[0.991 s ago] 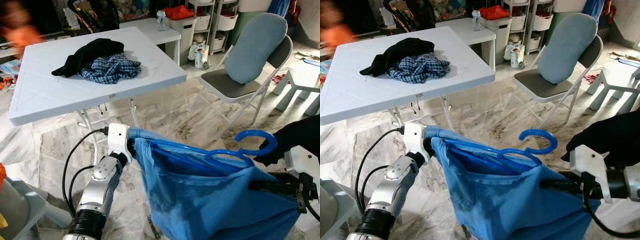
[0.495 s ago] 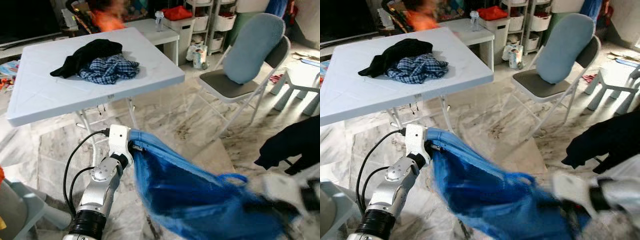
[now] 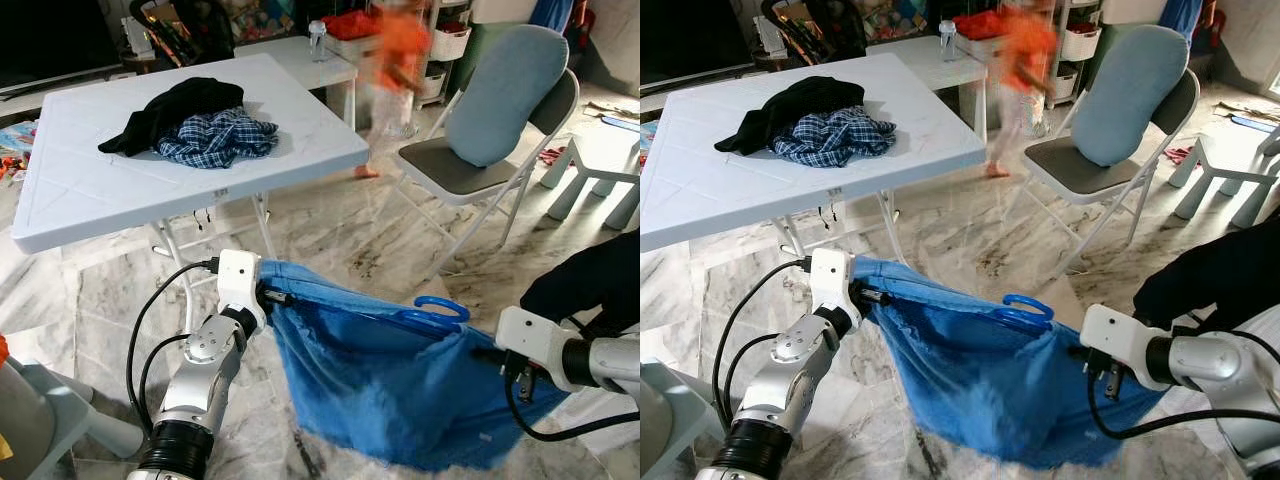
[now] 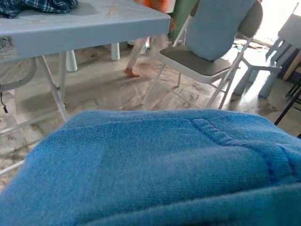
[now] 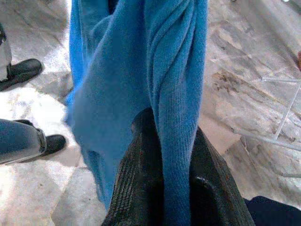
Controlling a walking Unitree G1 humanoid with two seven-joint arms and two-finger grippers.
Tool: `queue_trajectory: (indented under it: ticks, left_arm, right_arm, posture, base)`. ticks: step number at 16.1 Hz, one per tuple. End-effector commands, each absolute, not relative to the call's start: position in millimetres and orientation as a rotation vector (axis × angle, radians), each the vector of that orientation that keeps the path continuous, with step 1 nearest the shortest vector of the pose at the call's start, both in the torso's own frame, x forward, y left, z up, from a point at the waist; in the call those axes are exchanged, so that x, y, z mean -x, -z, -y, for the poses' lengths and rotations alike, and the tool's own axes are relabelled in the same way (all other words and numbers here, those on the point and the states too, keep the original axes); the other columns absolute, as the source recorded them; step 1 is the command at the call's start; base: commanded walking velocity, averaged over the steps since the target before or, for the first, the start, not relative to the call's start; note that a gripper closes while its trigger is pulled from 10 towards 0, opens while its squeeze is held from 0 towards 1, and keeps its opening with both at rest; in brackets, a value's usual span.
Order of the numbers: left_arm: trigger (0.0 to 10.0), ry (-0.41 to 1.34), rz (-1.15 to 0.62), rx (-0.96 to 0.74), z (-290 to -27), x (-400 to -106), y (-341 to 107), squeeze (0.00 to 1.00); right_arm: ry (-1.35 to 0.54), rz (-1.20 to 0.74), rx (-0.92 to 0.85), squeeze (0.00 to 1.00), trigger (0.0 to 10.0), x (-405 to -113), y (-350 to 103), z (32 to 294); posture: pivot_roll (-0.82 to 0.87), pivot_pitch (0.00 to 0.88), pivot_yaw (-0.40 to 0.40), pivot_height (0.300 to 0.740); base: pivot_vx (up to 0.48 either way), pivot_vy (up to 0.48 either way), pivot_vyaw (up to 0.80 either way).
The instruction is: Hang hanger
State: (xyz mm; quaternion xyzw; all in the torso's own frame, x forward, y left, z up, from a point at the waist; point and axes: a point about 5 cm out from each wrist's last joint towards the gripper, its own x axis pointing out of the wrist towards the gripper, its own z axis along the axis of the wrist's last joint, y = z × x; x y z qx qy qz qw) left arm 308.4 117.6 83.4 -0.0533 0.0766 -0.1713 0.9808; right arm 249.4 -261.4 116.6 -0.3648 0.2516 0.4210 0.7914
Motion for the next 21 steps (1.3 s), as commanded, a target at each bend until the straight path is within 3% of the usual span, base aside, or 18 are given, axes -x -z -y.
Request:
queue_trajectory:
  ticks: [1,3,6,10,18,21]
  left_arm:
    - [10.0,0.323,-0.139,0.091,-123,-311,-88,0.0]
    - [10.0,0.323,-0.139,0.088,-123,-311,-88,0.0]
    - [10.0,0.322,-0.144,0.083,-126,-310,-86,0.0]
    - [10.0,0.323,-0.147,0.079,-126,-312,-86,0.0]
    - [10.0,0.304,-0.173,0.083,-135,-314,-83,0.0]
    - [10.0,0.337,-0.197,0.101,-126,-314,-78,0.0]
  right_arm:
    - [-0.943,-0.534,0.809,0.0,10.0,-247,-123,265]
    - [-1.025,-0.541,0.8,0.0,10.0,-236,-130,270]
    - [-0.999,-0.552,0.766,0.0,10.0,-232,-155,301]
    - [-0.959,-0.495,0.735,0.0,10.0,-234,-182,313]
    - [-1.135,-0.458,0.568,0.0,10.0,-205,-217,320]
    - [-1.077,-0.254,0.417,0.0,10.0,-214,-249,311]
  posture:
    - [-0.18,0.0,0.023,0.74]
    - [-0.18,0.0,0.023,0.74]
    - [-0.18,0.0,0.024,0.74]
    - [-0.2,0.0,0.029,0.74]
    - [-0.22,0.0,0.041,0.74]
    - [-0.23,0.0,0.045,0.74]
  base:
    - [0.0,0.0,0.0]
    - [0.0,0.0,0.0]
    - [0.0,0.0,0.0]
    - [0.0,0.0,0.0]
    - [0.0,0.0,0.0]
    - [0.0,0.0,0.0]
